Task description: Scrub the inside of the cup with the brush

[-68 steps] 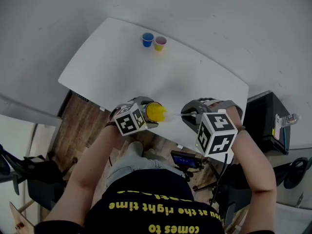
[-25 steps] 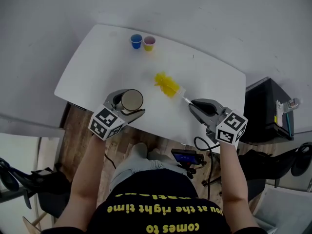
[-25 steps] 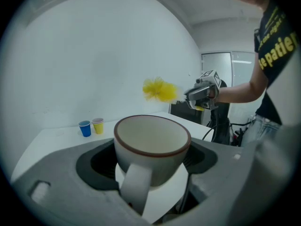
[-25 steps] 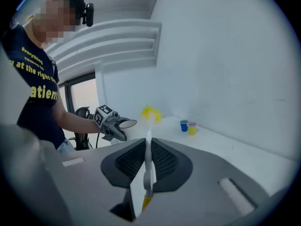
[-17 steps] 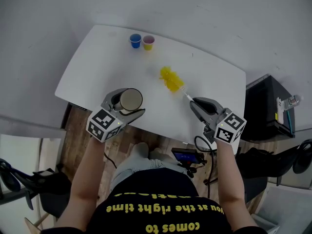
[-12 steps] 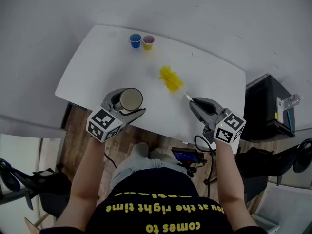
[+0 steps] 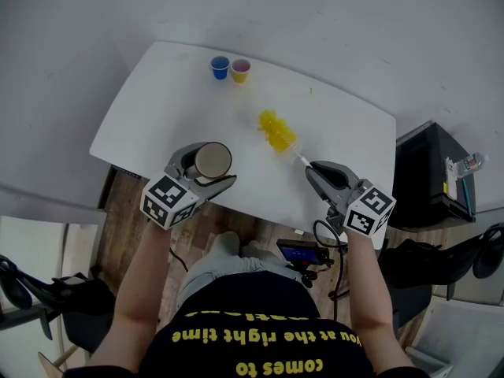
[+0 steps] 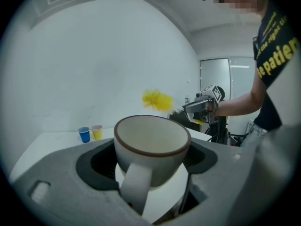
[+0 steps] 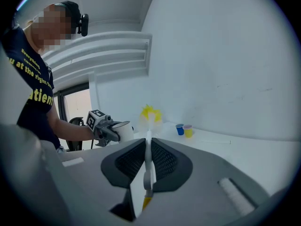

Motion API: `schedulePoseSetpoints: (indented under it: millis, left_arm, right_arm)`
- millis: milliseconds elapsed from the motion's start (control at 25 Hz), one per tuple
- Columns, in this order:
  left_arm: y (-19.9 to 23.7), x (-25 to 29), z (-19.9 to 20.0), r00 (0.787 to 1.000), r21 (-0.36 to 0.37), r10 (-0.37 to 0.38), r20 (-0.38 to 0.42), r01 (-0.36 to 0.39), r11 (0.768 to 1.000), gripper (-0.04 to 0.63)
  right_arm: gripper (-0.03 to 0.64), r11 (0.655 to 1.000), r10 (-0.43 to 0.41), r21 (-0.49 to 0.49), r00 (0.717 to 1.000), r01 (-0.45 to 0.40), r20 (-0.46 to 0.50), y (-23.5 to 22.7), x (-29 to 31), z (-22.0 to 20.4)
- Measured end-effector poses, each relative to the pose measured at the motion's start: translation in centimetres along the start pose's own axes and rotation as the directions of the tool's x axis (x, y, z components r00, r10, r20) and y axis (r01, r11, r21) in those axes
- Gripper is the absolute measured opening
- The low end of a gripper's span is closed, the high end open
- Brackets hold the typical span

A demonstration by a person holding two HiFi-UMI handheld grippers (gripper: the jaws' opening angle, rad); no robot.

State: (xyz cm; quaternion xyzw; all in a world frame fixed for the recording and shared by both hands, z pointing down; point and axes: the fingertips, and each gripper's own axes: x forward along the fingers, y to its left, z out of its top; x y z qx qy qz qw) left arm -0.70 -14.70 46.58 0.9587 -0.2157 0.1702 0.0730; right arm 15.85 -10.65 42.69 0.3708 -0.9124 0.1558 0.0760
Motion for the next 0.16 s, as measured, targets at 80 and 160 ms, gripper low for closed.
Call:
schedulePoseSetpoints:
  millis: [80,160]
  left_arm:
    - [0.00,-0.10,0.02,1.000,-0.003,0.001,0.005,0.000,1.000,0.411]
    - [-0.06,-0.17,0.03,1.000,-0.005,0.000,0.010,0.000,1.000,0.411]
  right_arm:
    - [0.046,1.000,0.001,0.004,1.000,-0.001,0.003,0.15,-0.07,-0.23]
    - [0.047,1.000,0.004,0.010,1.000,-0.005,0.009,0.26,-0.17,-0.54]
